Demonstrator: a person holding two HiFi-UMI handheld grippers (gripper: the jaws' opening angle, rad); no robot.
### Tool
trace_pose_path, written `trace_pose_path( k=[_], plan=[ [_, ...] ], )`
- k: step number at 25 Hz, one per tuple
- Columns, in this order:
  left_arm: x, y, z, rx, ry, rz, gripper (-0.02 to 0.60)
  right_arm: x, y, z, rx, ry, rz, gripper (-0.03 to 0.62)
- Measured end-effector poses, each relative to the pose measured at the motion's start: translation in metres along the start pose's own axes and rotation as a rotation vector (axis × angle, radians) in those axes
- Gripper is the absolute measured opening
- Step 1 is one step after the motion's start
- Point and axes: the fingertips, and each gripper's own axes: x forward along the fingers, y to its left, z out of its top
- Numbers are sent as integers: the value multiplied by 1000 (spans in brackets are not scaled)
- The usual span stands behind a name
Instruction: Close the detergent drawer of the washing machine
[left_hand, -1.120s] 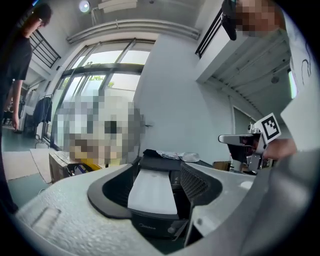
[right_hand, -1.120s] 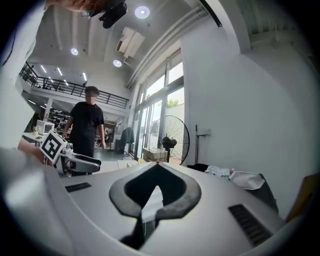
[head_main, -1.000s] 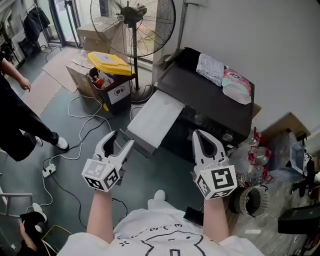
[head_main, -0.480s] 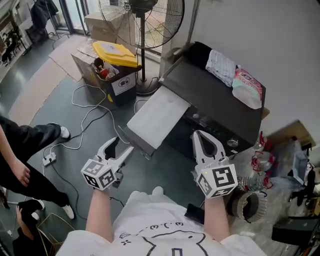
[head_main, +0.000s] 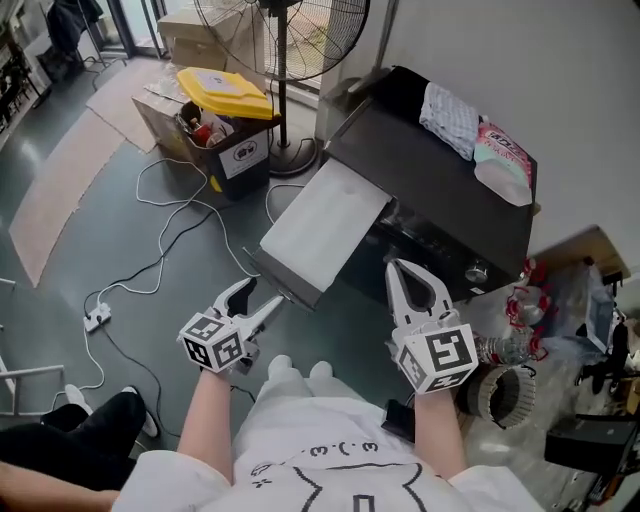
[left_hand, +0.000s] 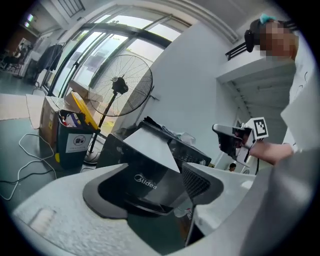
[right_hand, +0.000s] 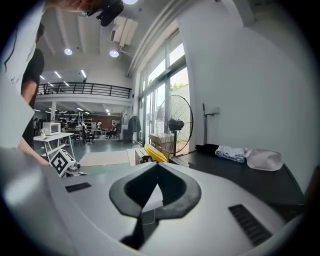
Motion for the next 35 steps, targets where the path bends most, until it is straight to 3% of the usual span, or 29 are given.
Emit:
trace_pose_path(
  k=[11,24,35],
  plan=[
    [25,27,-36,-101,91,-90,319,15,13,-13,-19,72,-35,-2],
    [33,35,-51,-296,75,-260,330,32,41,-27,-34,98,-21,-2],
    [40,31,-54,-333,49,-394,331,25,74,-56,40,128,-76,-2]
  ],
)
